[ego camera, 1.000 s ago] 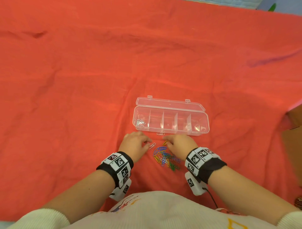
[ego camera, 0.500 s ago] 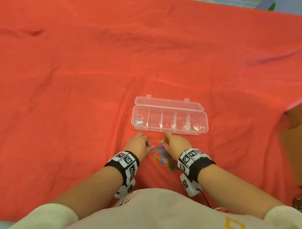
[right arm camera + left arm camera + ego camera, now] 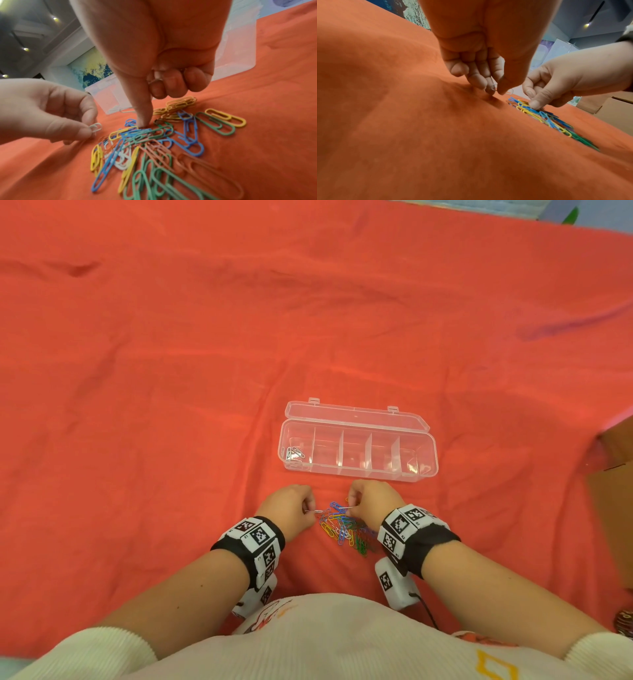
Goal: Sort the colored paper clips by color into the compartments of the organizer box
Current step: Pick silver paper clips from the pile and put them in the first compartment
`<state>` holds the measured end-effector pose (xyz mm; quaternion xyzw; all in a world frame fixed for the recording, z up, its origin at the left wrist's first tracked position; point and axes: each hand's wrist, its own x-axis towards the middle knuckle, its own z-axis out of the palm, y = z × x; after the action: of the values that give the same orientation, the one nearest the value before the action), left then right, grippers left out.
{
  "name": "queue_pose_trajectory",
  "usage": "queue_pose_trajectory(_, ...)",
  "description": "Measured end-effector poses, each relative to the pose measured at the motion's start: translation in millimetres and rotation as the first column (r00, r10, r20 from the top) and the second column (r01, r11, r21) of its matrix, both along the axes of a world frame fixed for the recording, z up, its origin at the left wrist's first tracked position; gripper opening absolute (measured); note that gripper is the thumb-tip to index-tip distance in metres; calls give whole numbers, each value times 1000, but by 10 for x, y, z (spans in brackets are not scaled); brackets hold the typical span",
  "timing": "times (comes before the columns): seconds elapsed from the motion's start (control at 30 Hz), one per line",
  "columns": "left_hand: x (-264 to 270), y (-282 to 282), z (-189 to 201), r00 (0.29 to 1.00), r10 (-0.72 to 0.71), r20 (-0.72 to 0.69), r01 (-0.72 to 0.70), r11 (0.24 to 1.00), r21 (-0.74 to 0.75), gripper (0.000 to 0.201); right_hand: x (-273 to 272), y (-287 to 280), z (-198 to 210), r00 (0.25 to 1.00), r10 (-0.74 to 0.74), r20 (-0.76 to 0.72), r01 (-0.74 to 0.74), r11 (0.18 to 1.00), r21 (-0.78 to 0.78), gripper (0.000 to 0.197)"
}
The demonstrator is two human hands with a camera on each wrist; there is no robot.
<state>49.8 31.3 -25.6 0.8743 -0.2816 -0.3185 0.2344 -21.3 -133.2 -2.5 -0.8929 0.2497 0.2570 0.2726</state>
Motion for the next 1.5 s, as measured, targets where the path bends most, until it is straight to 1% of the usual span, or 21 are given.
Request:
queue_pose_trajectory(0.1, 32, 66, 8, 1000, 17, -23, -19, 998, -60, 14, 5, -4, 42, 999, -42, 15, 42, 999, 22, 30)
queue_pose_trajectory(0.2, 57, 133, 40, 999, 47, 14, -46, 993, -113, 12, 16, 31, 132, 995, -59, 76, 57, 998, 33, 33)
queue_pose_trajectory(0.27, 76, 172, 82, 996, 59, 67, -47, 986, -162, 11, 40, 65, 196, 988, -87, 128, 79, 994, 70, 26)
queue_pose_trajectory(0.33, 108, 205, 146, 990, 81, 119, -54, 975, -217, 13, 94, 96, 273, 981, -108, 161, 86, 987, 135, 10)
queue_pose_trajectory(0.37, 131, 217, 184, 984, 99, 145, -62, 967, -245, 15, 132, 110, 319, 981, -99, 166, 72, 984, 163, 6)
queue_pose_trajectory(0.43, 188, 238, 257, 973, 149, 175, -91, 949, -301, 18, 209, 135, 391, 978, -98, 184, 60, 978, 199, 11)
queue_pose_trajectory(0.5, 263, 244, 318, 959, 210, 192, -129, 923, -363, 19, 279, 153, 432, 950, -143, 279, 93, 978, 187, 8)
queue_pose_trajectory(0.57, 343, 231, 376, 941, 262, 213, -163, 905, -393, 18, 342, 166, 451, 916, -179, 358, 131, 979, 154, 4)
queue_pose_trajectory(0.63, 423, 208, 424, 924, 307, 229, -205, 902, -379, 19, 424, 181, 448, 902, -195, 384, 149, 978, 148, 9)
queue_pose_trajectory(0.73, 529, 174, 443, 901, 366, 232, -277, 898, -342, 21, 555, 199, 436, 892, -228, 389, 181, 971, 156, 1)
queue_pose_trajectory(0.83, 598, 121, 428, 897, 377, 232, -300, 903, -306, 18, 637, 220, 386, 896, -218, 387, 174, 974, 145, 10)
queue_pose_trajectory(0.9, 622, 77, 418, 899, 363, 246, -292, 914, -282, 16, 680, 232, 384, 902, -195, 385, 163, 980, 115, 12)
queue_pose_trajectory(1.03, 653, 20, 377, 896, 357, 264, -292, 922, -256, 16, 744, 243, 373, 917, -176, 357, 147, 983, 106, 15)
queue_pose_trajectory(1.17, 660, 17, 358, 903, 337, 268, -277, 931, -237, 17, 761, 253, 374, 928, -134, 347, 101, 989, 109, 24)
queue_pose_trajectory(1.23, 652, 27, 350, 901, 334, 277, -269, 931, -248, 16, 742, 243, 369, 923, -140, 359, 101, 987, 125, 25)
queue_pose_trajectory(1.37, 584, 63, 347, 888, 352, 296, -262, 916, -305, 13, 638, 174, 397, 899, -179, 399, 122, 979, 163, 20)
queue_pose_trajectory(1.5, 422, 91, 327, 909, 299, 291, -185, 914, -361, 12, 439, 63, 473, 902, -160, 401, 103, 982, 160, 16)
